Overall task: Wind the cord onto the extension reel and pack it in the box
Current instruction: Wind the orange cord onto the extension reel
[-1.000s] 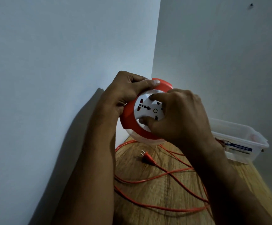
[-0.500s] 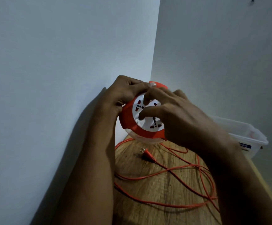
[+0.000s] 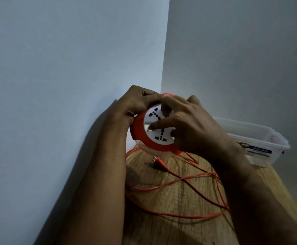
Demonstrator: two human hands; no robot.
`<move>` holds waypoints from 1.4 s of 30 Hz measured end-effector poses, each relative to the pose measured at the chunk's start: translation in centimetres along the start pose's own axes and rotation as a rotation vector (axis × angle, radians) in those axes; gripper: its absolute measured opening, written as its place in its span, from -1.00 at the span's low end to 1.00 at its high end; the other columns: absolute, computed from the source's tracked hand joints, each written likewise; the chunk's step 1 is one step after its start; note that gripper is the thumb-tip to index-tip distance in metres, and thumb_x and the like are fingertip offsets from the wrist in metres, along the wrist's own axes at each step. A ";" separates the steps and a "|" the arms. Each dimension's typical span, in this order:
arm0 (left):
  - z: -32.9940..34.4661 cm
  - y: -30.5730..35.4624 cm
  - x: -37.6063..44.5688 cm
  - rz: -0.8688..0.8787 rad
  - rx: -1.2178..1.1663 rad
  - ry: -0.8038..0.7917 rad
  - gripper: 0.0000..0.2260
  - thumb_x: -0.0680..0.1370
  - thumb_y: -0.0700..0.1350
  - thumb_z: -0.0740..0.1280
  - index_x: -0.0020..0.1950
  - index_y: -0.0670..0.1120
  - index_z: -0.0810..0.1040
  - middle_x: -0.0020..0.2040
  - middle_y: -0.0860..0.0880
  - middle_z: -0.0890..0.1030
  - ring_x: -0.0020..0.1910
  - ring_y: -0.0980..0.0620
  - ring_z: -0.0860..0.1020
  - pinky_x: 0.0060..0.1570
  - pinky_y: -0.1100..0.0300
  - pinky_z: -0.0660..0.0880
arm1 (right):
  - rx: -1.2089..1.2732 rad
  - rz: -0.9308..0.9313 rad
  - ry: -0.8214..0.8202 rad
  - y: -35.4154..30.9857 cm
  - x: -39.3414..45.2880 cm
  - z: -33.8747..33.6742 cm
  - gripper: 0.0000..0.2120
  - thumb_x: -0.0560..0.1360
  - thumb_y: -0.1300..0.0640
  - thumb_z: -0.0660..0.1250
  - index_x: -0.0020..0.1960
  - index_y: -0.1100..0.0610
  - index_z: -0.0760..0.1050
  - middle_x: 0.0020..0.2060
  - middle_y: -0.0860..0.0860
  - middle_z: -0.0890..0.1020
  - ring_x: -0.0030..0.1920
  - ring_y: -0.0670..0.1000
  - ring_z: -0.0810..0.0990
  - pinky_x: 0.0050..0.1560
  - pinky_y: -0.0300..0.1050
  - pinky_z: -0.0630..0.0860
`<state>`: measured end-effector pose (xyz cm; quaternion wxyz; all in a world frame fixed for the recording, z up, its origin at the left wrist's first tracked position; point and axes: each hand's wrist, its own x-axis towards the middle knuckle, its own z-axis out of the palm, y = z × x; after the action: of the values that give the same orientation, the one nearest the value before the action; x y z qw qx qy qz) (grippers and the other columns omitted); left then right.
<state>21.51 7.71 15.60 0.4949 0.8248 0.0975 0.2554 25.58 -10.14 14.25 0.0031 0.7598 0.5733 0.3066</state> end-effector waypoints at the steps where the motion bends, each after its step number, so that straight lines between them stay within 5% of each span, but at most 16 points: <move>1: 0.0 0.2 -0.1 0.002 -0.009 -0.001 -0.88 0.54 0.04 0.48 -0.13 0.03 0.75 -0.29 0.07 0.74 -0.32 0.08 0.71 -0.29 0.23 0.61 | -0.008 0.005 0.048 0.1 0.0 0.3 -0.45 0.19 -0.02 0.63 0.17 -0.11 0.63 0.13 0.09 0.55 0.08 0.15 0.54 -0.06 -0.03 0.31; 5: 0.2 0.7 -0.3 -0.009 -0.066 0.036 -0.83 0.49 0.08 0.52 -0.07 0.00 0.76 -0.22 0.03 0.76 -0.31 0.10 0.69 -0.32 0.28 0.58 | 0.080 0.158 0.242 -0.6 0.2 0.9 -0.51 0.29 -0.14 0.45 0.16 0.06 0.64 -0.12 0.09 0.68 -0.23 0.11 0.64 -0.15 -0.15 0.46; 8: 0.0 1.1 -0.4 -0.002 -0.074 0.054 -0.83 0.47 0.11 0.53 -0.11 0.02 0.76 -0.23 0.02 0.76 -0.29 0.05 0.70 -0.28 0.22 0.62 | 0.204 0.290 0.338 -1.7 0.6 0.8 -0.53 0.32 -0.15 0.48 0.10 0.14 0.65 -0.18 0.08 0.71 -0.28 0.07 0.67 -0.14 -0.18 0.54; 12: -0.1 1.6 -0.8 0.007 -0.063 0.013 -0.86 0.52 0.08 0.48 -0.18 0.06 0.69 -0.41 0.15 0.69 -0.47 0.20 0.64 -0.50 0.39 0.50 | 0.158 0.287 0.187 -2.0 0.5 -1.5 -0.56 0.39 -0.11 0.48 0.20 0.06 0.61 -0.03 0.02 0.70 -0.18 0.03 0.65 -0.16 -0.24 0.47; 16: -0.9 1.7 -0.9 0.055 -0.041 0.031 -0.88 0.54 0.08 0.45 -0.15 0.09 0.69 -0.38 0.17 0.69 -0.45 0.23 0.64 -0.48 0.41 0.50 | 0.082 0.125 0.138 -1.2 0.0 -3.1 -0.54 0.35 0.06 0.54 0.23 0.02 0.59 0.13 0.06 0.60 0.03 0.12 0.60 -0.16 -0.15 0.40; 21: -1.2 1.4 -0.7 0.058 -0.011 0.046 -0.84 0.52 0.14 0.45 -0.16 0.10 0.71 -0.30 0.15 0.71 -0.33 0.22 0.65 -0.28 0.29 0.49 | -0.015 -0.090 -0.040 -1.6 0.4 -2.4 -0.45 0.34 0.16 0.54 0.27 -0.14 0.51 0.37 0.01 0.39 0.43 0.08 0.26 0.28 0.11 0.30; 25: -1.1 1.0 -0.4 0.063 0.037 0.033 -0.72 0.54 0.16 0.44 -0.33 0.07 0.68 -0.35 0.13 0.70 -0.32 0.19 0.66 -0.21 0.23 0.50 | -0.041 -0.007 -0.101 -1.6 0.0 -2.6 -0.39 0.37 0.12 0.51 0.34 -0.24 0.44 0.47 0.01 0.19 0.44 0.13 0.16 0.37 0.16 0.20; 29: -0.8 1.0 0.0 0.084 0.087 -0.004 -0.74 0.59 0.05 0.41 -0.29 0.06 0.69 -0.33 0.12 0.70 -0.35 0.23 0.66 -0.31 0.36 0.50 | -0.034 0.017 -0.037 -1.6 -0.1 -2.2 -0.47 0.31 0.13 0.57 0.22 -0.19 0.55 0.42 0.08 0.30 0.31 0.05 0.07 0.24 0.17 0.28; 37: -0.6 1.2 0.1 0.096 0.054 -0.021 -0.83 0.55 0.06 0.45 -0.09 0.01 0.76 -0.16 -0.02 0.76 -0.13 -0.02 0.73 -0.04 0.11 0.65 | -0.022 -0.055 0.116 -0.9 -0.2 -1.5 -0.39 0.00 0.15 0.71 0.01 -0.14 0.68 0.15 0.14 0.56 0.09 0.03 0.21 -0.13 0.08 0.48; 42: -0.7 1.3 -0.3 0.079 0.024 -0.024 -0.85 0.54 0.03 0.48 -0.04 -0.01 0.78 -0.16 -0.02 0.77 -0.18 -0.02 0.74 -0.11 0.13 0.67 | -0.072 -0.087 0.111 -0.2 0.0 -1.1 -0.48 0.21 0.01 0.62 0.15 -0.15 0.62 0.05 0.03 0.54 0.03 0.06 0.43 -0.05 0.04 0.33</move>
<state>20.77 7.47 16.83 0.4759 0.8368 0.0621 0.2635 24.92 -10.46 15.09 0.0119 0.7155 0.5935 0.3684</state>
